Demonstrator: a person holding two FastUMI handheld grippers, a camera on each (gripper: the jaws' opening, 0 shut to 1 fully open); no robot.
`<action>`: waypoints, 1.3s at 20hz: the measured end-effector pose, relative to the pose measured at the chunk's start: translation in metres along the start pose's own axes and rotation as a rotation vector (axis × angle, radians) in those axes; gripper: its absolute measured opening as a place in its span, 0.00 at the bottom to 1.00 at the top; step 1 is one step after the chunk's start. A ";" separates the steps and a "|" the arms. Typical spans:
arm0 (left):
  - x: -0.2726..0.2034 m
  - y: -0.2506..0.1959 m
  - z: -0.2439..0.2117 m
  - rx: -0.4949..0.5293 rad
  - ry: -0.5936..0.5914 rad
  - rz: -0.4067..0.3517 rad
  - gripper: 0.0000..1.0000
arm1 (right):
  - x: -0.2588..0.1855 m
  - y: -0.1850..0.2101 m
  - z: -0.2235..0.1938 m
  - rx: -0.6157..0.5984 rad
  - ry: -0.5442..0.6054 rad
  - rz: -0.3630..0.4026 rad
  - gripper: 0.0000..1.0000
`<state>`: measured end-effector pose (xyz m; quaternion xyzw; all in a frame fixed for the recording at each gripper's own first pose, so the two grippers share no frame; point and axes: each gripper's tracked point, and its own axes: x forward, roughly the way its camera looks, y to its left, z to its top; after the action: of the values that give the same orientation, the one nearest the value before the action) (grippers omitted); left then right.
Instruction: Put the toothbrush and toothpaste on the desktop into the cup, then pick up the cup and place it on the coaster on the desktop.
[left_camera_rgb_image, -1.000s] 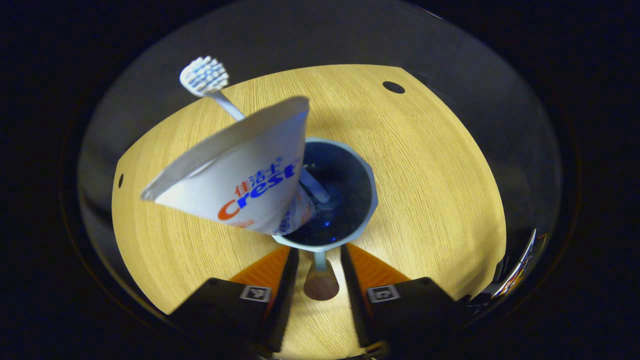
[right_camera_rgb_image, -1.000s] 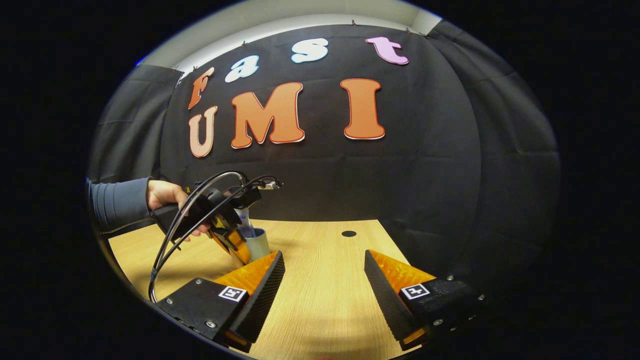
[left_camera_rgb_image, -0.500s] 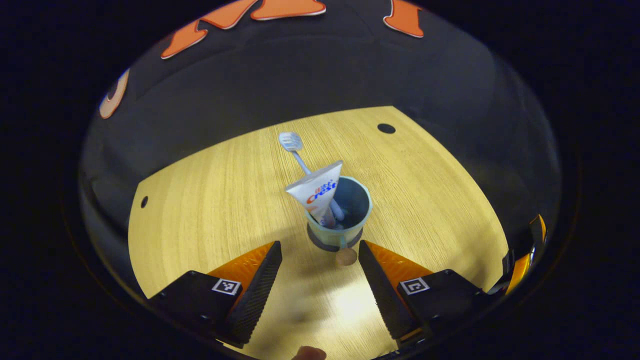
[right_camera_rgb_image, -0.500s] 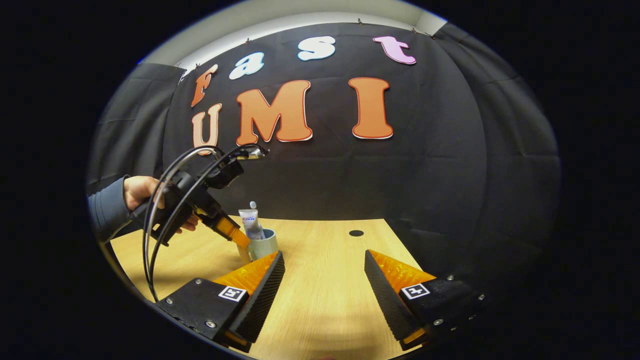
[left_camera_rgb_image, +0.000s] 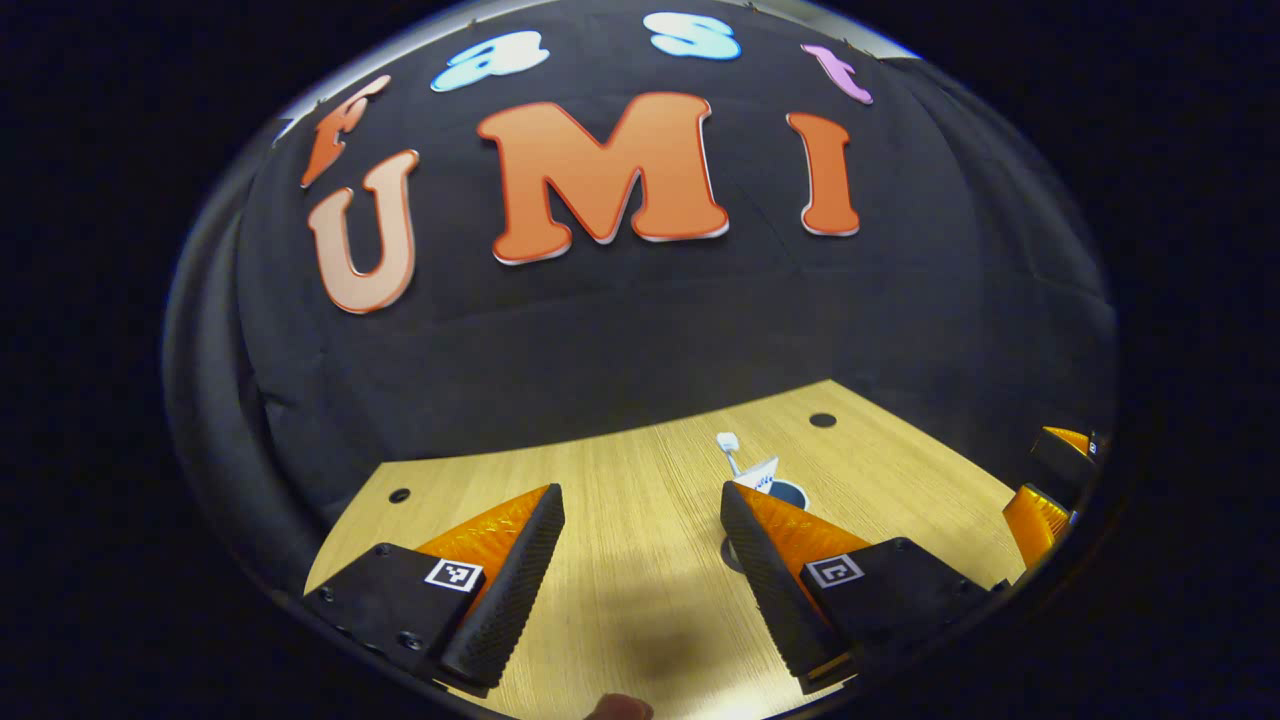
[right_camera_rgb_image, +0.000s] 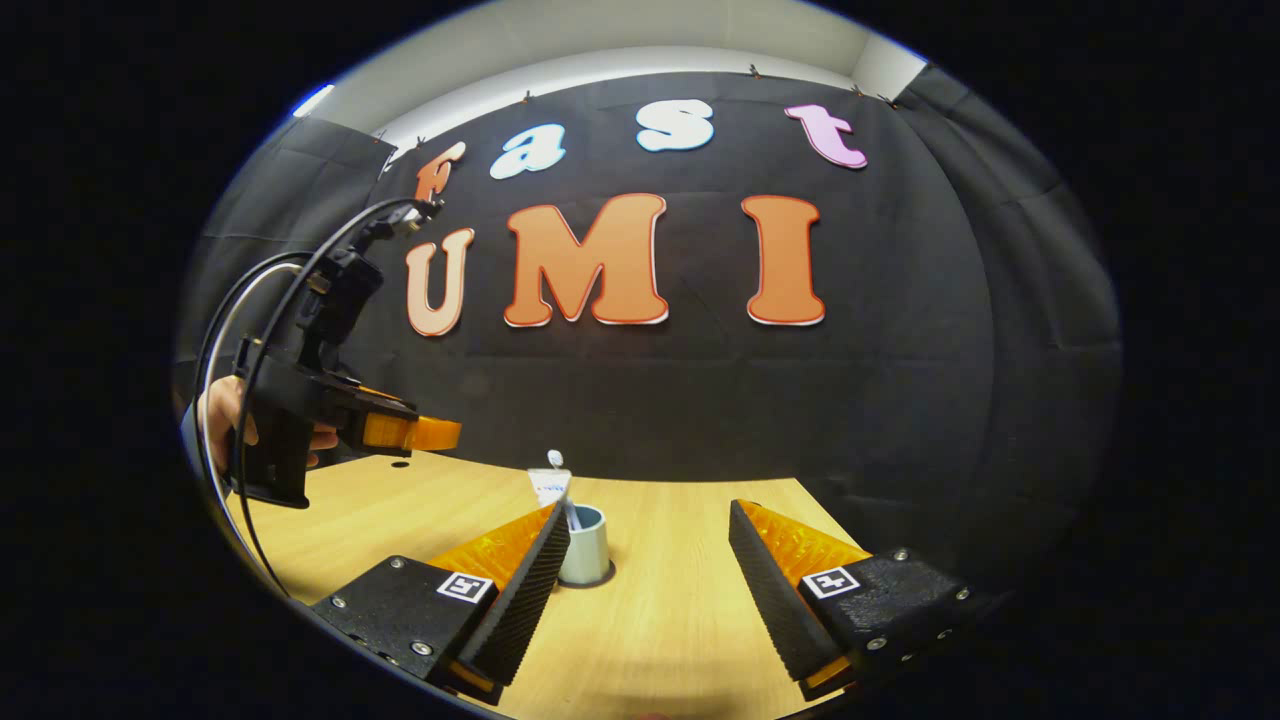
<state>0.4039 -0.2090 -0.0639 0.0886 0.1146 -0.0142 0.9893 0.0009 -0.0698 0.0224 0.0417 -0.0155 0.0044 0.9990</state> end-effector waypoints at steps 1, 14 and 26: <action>0.003 0.002 0.002 -0.006 -0.054 0.021 1.00 | 0.002 0.009 0.007 -0.005 -0.022 0.002 0.97; 0.011 0.013 0.017 -0.085 -0.424 0.208 0.99 | 0.013 0.118 0.030 -0.035 -0.153 0.087 0.96; -0.010 0.046 -0.027 -0.152 -0.436 0.244 1.00 | 0.013 0.154 0.020 -0.087 -0.149 0.132 0.98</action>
<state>0.3901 -0.1584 -0.0794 0.0223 -0.1122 0.0953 0.9889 0.0117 0.0823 0.0558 -0.0026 -0.0927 0.0666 0.9935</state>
